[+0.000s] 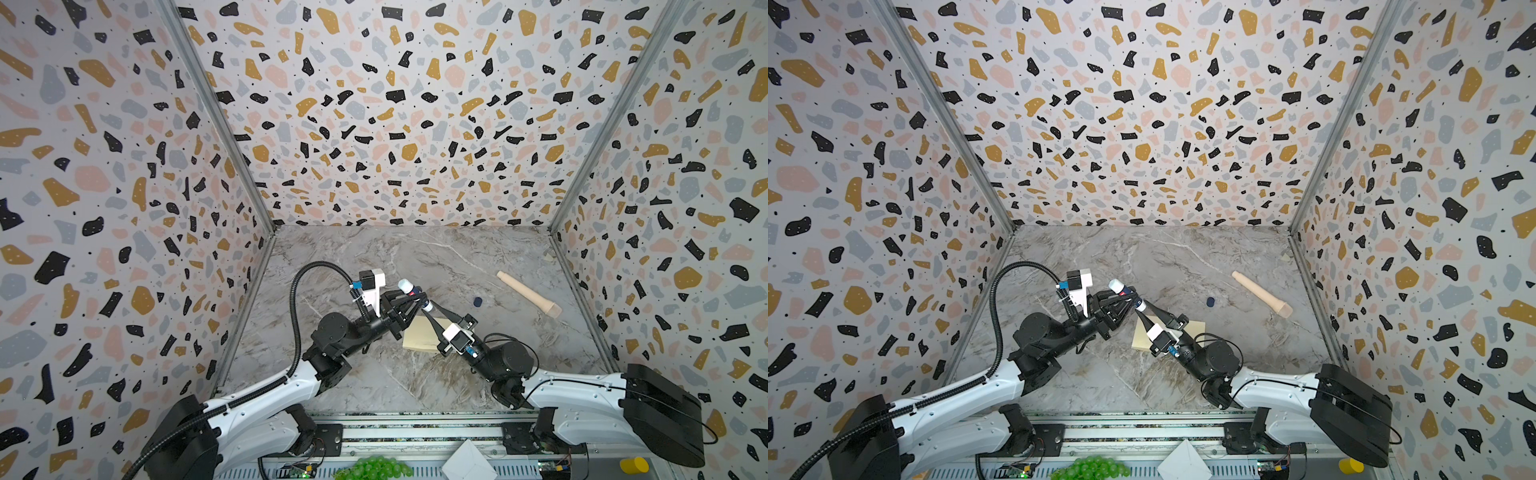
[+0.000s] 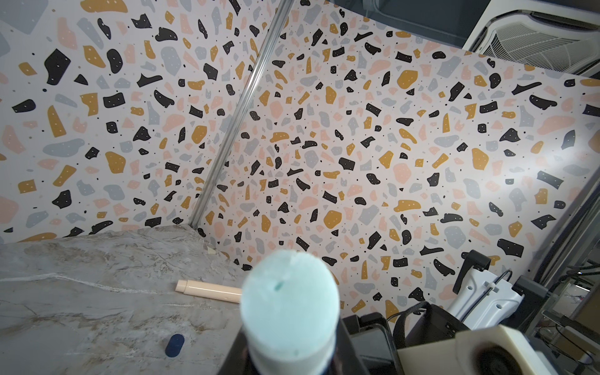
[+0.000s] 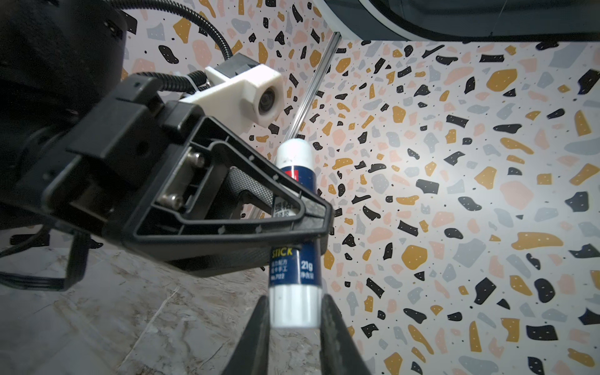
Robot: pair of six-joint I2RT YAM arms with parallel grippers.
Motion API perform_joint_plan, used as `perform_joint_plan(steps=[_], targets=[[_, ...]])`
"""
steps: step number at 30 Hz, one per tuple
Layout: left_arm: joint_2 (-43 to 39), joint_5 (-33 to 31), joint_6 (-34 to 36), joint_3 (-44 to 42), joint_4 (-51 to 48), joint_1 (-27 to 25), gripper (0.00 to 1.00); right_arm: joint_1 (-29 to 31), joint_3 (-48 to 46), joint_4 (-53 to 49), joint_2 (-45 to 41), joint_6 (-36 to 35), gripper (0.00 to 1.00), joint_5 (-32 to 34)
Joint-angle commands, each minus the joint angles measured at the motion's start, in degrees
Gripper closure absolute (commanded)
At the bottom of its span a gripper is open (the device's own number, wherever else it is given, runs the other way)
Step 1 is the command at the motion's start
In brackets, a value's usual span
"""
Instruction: Place the letter into the envelope and seal it
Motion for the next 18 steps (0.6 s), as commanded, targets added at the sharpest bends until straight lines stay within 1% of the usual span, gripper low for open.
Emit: perform_joint_plan(steps=[1, 3, 5, 7, 9, 12, 14, 15, 18], targets=[[-0.40, 0.45, 1.50, 0.29, 2.84, 0.08, 1.00, -5.11, 5.35, -10.73, -5.12, 17.54, 0.96, -17.25], [-0.53, 0.55, 1.67, 0.29, 2.80, 0.08, 1.00, -10.58, 9.00, -17.42, -5.62, 28.38, 0.98, -27.24], [-0.59, 0.62, 1.69, 0.29, 2.88, 0.08, 1.00, -15.42, 11.94, -20.10, -4.76, 37.80, 0.99, -37.19], [-0.60, 0.82, 1.67, 0.24, 3.11, 0.09, 1.00, -19.90, 13.95, -18.77, -2.61, 47.52, 1.00, -46.08], [-0.58, 0.90, 1.60, 0.30, 3.31, 0.05, 1.00, -23.32, 15.58, -14.55, 0.73, 58.11, 1.00, -53.92], [-0.66, 0.96, 1.63, 0.20, 3.40, 0.08, 1.00, -26.00, 16.74, -4.62, 6.05, 71.36, 1.00, -61.22], [-0.79, 1.03, 1.56, 0.12, 3.37, 0.05, 1.00, -26.59, 17.00, 0.75, 8.70, 76.74, 1.00, -62.85], [-0.79, 0.96, 1.50, 0.12, 3.35, 0.03, 1.00, -26.63, 17.02, 2.81, 9.64, 77.96, 1.00, -62.92], [-0.96, 0.95, 1.52, 0.10, 3.23, 0.08, 1.00, -26.69, 16.76, 2.09, 10.01, 76.96, 1.00, -62.00]])
